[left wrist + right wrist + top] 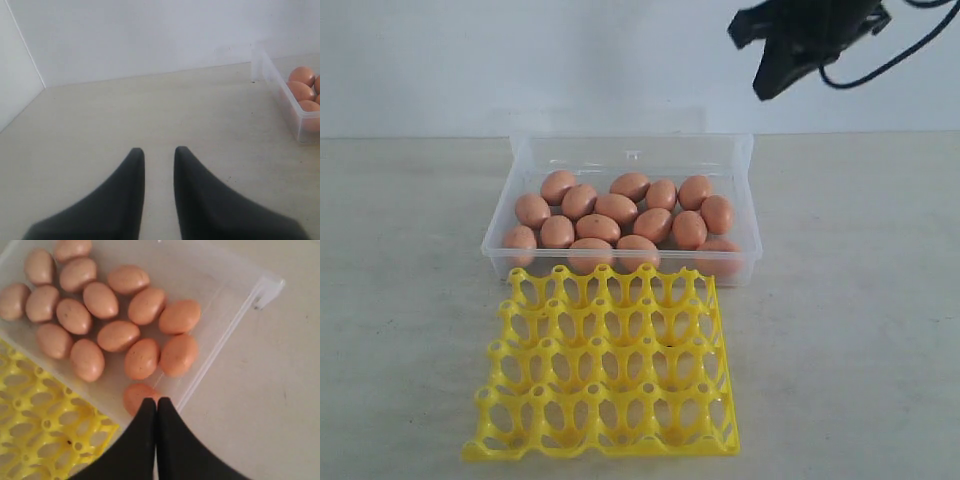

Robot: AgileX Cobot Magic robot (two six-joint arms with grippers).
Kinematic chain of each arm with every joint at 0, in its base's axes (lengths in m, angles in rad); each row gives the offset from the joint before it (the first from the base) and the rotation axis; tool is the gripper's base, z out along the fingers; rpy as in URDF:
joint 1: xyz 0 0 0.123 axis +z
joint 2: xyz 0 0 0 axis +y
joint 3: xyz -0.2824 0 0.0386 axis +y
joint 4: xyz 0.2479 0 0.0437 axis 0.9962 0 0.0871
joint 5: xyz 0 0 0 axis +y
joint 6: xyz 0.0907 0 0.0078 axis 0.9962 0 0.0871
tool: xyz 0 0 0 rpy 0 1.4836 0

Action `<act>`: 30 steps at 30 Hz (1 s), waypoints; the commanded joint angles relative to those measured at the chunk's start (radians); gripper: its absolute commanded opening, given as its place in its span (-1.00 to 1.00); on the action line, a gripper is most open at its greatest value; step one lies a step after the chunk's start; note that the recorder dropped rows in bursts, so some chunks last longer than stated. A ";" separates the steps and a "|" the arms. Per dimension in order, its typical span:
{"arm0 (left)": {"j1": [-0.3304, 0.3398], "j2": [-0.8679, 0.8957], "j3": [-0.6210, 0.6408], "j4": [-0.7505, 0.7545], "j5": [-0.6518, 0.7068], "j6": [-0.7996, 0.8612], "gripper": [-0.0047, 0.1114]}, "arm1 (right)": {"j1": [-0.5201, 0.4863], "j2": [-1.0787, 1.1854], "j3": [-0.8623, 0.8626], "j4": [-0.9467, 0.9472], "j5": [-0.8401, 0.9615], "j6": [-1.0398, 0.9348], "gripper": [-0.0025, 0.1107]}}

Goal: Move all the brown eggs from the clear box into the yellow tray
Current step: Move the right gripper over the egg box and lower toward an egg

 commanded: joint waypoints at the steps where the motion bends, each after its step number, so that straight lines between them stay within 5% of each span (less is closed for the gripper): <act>1: 0.003 -0.002 0.004 -0.002 -0.002 -0.002 -0.55 | 0.037 0.102 -0.011 -0.025 0.014 0.000 -0.96; 8: 0.003 -0.002 0.004 -0.002 -0.002 -0.002 -0.55 | 0.055 0.201 -0.011 -0.036 -0.156 -0.066 -0.96; 11: 0.003 -0.002 0.004 -0.002 -0.002 -0.002 -0.55 | 0.055 0.225 -0.011 -0.036 -0.187 -0.147 -0.80; 13: 0.003 -0.002 0.004 -0.002 -0.002 -0.002 -0.55 | 0.055 0.239 -0.011 -0.036 -0.224 -0.148 -0.47; 19: 0.003 -0.002 0.004 -0.002 -0.002 -0.002 -0.55 | 0.055 0.260 -0.014 -0.016 -0.288 -0.124 0.90; 30: 0.003 -0.002 0.004 -0.002 -0.002 -0.002 -0.55 | 0.055 0.260 -0.014 0.436 -0.487 -0.107 0.85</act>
